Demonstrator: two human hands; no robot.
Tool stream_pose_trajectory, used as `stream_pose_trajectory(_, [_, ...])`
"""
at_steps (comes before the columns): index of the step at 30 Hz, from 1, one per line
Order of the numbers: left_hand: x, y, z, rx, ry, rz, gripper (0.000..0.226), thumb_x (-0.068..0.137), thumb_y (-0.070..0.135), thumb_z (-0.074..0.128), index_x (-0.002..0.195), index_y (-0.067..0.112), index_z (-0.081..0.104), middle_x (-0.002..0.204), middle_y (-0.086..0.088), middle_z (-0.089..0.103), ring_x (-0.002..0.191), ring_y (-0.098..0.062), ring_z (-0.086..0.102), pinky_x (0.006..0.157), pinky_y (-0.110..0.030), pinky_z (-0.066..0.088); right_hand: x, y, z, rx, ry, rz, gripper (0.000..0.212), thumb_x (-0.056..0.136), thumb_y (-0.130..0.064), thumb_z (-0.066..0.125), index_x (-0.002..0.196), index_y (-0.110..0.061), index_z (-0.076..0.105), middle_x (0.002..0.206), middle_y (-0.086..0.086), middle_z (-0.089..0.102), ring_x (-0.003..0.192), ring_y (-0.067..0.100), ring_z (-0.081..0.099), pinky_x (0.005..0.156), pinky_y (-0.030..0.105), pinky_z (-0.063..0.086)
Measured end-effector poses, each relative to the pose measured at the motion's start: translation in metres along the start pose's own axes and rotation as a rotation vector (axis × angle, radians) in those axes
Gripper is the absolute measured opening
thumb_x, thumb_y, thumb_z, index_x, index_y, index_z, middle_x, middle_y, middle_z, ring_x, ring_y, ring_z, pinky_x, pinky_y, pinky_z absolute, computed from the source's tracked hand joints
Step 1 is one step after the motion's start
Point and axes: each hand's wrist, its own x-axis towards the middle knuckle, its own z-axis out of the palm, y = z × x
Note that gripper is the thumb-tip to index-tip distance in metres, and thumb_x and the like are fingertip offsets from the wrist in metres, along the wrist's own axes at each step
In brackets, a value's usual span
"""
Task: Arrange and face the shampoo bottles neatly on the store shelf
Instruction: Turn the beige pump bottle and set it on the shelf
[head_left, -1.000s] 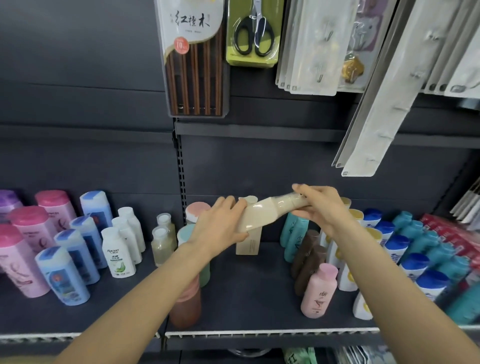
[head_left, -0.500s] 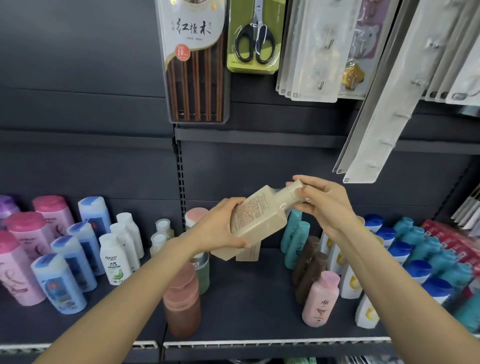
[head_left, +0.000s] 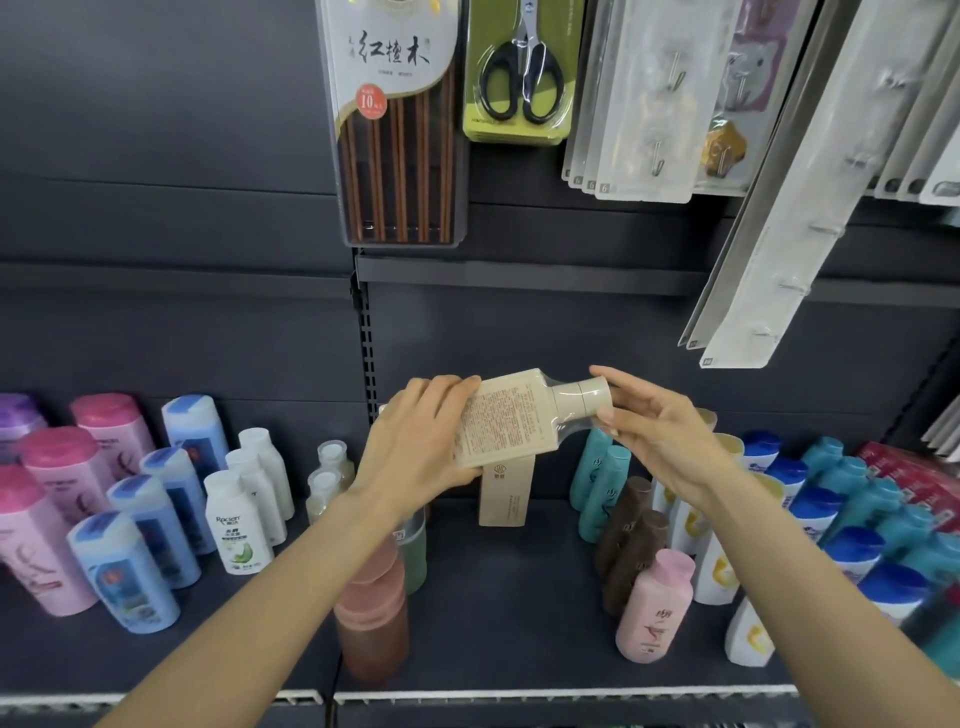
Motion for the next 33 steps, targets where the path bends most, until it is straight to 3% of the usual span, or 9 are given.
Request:
stream_pose_trajectory(5, [0.000, -0.004, -0.004, -0.060, -0.054, -0.053, 0.091, 0.051, 0.047, 0.082, 0.130, 0.020, 0.046, 0.120, 0.007, 0.054, 0.103, -0.014, 0.049, 0.071, -0.030, 0.050, 0.003, 0.003, 0.007, 0.082, 0.019, -0.039, 0.044, 0.086, 0.007, 0.056, 0.124, -0.013, 0.059, 0.105, 0.003, 0.071, 0.099, 0.012, 0.066, 0.082, 0.019, 0.053])
stream_pose_trajectory(8, [0.005, -0.006, -0.007, -0.342, -0.200, -0.193, 0.091, 0.056, 0.049, 0.080, 0.134, 0.033, 0.037, 0.121, 0.023, 0.041, 0.107, 0.000, 0.036, 0.076, -0.024, 0.038, 0.008, -0.003, 0.012, 0.207, 0.006, -0.055, 0.032, 0.092, -0.005, 0.050, 0.121, -0.014, 0.061, 0.111, 0.002, 0.069, 0.105, 0.013, 0.064, 0.084, 0.022, 0.053])
stream_pose_trajectory(11, [0.009, -0.007, -0.004, -0.645, -0.291, -0.271, 0.088, 0.049, 0.051, 0.083, 0.126, 0.038, 0.042, 0.117, 0.027, 0.047, 0.108, 0.004, 0.044, 0.089, -0.024, 0.040, 0.013, -0.008, 0.013, 0.261, -0.056, -0.069, 0.039, 0.095, 0.002, 0.036, 0.120, -0.015, 0.060, 0.118, 0.001, 0.067, 0.112, 0.015, 0.062, 0.088, 0.024, 0.052])
stream_pose_trajectory(14, [0.010, -0.007, 0.003, -0.838, -0.429, -0.320, 0.082, 0.053, 0.035, 0.089, 0.124, 0.037, 0.047, 0.114, 0.024, 0.054, 0.105, 0.011, 0.048, 0.087, -0.008, 0.037, 0.015, -0.008, 0.009, 0.177, -0.148, -0.116, 0.045, 0.085, 0.010, 0.050, 0.123, -0.014, 0.055, 0.127, 0.003, 0.062, 0.116, 0.018, 0.058, 0.093, 0.025, 0.049])
stream_pose_trajectory(17, [0.007, -0.008, 0.011, -0.944, -0.543, -0.327, 0.080, 0.058, 0.025, 0.089, 0.126, 0.036, 0.048, 0.116, 0.021, 0.055, 0.105, 0.012, 0.050, 0.084, 0.001, 0.035, 0.014, -0.009, 0.005, 0.145, -0.227, -0.108, 0.053, 0.074, -0.005, 0.064, 0.125, -0.013, 0.052, 0.130, 0.006, 0.059, 0.119, 0.022, 0.057, 0.094, 0.028, 0.049])
stream_pose_trajectory(22, [0.001, -0.015, 0.032, -1.146, -0.682, -0.378, 0.082, 0.062, 0.014, 0.086, 0.132, 0.028, 0.047, 0.126, 0.014, 0.057, 0.115, 0.003, 0.053, 0.100, -0.018, 0.041, 0.017, -0.009, 0.012, -0.121, -0.129, -0.108, 0.043, 0.074, -0.008, 0.068, 0.116, -0.018, 0.062, 0.112, 0.002, 0.069, 0.100, 0.012, 0.064, 0.085, 0.027, 0.054])
stream_pose_trajectory(26, [0.004, -0.018, 0.044, -1.288, -0.677, -0.428, 0.048, 0.075, 0.003, 0.076, 0.115, 0.024, 0.061, 0.119, 0.000, 0.065, 0.109, -0.014, 0.063, 0.096, -0.031, 0.050, 0.029, 0.003, 0.025, -0.265, 0.022, -0.124, 0.029, 0.076, -0.005, 0.074, 0.100, -0.020, 0.067, 0.098, 0.000, 0.071, 0.085, 0.009, 0.066, 0.075, 0.028, 0.056])
stream_pose_trajectory(29, [0.010, -0.016, 0.059, -1.264, -0.659, -0.423, 0.036, 0.081, 0.007, 0.071, 0.111, 0.026, 0.064, 0.113, 0.001, 0.067, 0.103, -0.013, 0.065, 0.095, -0.034, 0.051, 0.035, 0.027, 0.028, -0.420, 0.129, -0.082, 0.030, 0.071, -0.012, 0.081, 0.097, -0.019, 0.069, 0.094, -0.003, 0.071, 0.083, 0.010, 0.068, 0.075, 0.029, 0.056])
stream_pose_trajectory(33, [0.009, -0.020, 0.093, -1.076, -0.636, -0.380, 0.028, 0.083, 0.019, 0.068, 0.102, 0.038, 0.066, 0.107, 0.009, 0.069, 0.100, -0.008, 0.065, 0.096, -0.039, 0.050, 0.042, 0.060, 0.032, -0.587, 0.300, -0.024, 0.036, 0.062, -0.020, 0.087, 0.093, -0.013, 0.069, 0.084, -0.009, 0.068, 0.078, 0.006, 0.066, 0.066, 0.012, 0.051])
